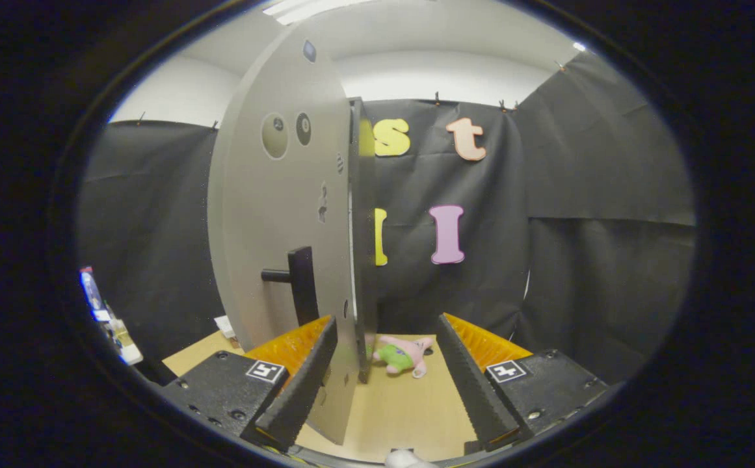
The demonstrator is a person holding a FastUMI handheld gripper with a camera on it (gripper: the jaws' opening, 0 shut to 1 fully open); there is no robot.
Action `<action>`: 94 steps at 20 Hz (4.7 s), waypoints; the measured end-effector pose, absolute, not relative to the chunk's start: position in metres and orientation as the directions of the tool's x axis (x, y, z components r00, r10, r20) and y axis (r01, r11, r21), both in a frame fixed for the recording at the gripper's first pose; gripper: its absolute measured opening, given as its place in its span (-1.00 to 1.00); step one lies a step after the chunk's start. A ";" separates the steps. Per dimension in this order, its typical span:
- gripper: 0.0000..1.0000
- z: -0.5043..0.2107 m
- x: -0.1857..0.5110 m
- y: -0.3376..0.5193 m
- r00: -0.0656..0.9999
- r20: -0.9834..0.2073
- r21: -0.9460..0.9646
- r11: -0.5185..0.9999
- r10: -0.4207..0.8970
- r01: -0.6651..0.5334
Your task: Open the shoe cabinet door, grab the shoes and put them into the shoe cabinet, then close the shoe cabinet door.
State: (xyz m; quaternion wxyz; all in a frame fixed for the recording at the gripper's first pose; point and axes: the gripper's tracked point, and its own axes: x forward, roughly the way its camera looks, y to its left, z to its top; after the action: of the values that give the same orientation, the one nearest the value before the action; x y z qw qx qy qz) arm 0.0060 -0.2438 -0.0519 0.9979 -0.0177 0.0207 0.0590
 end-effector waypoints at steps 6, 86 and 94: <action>0.88 -0.054 0.003 -0.232 0.995 -0.063 -0.005 0.997 0.081 -0.082; 0.95 0.023 -0.084 0.014 0.998 0.012 -0.057 0.997 -0.055 0.055; 0.95 0.021 -0.086 0.015 0.999 0.005 -0.040 0.998 -0.040 0.040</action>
State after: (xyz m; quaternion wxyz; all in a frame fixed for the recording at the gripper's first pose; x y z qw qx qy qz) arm -0.0861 0.0155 0.0214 0.9996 -0.0198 -0.0019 -0.0201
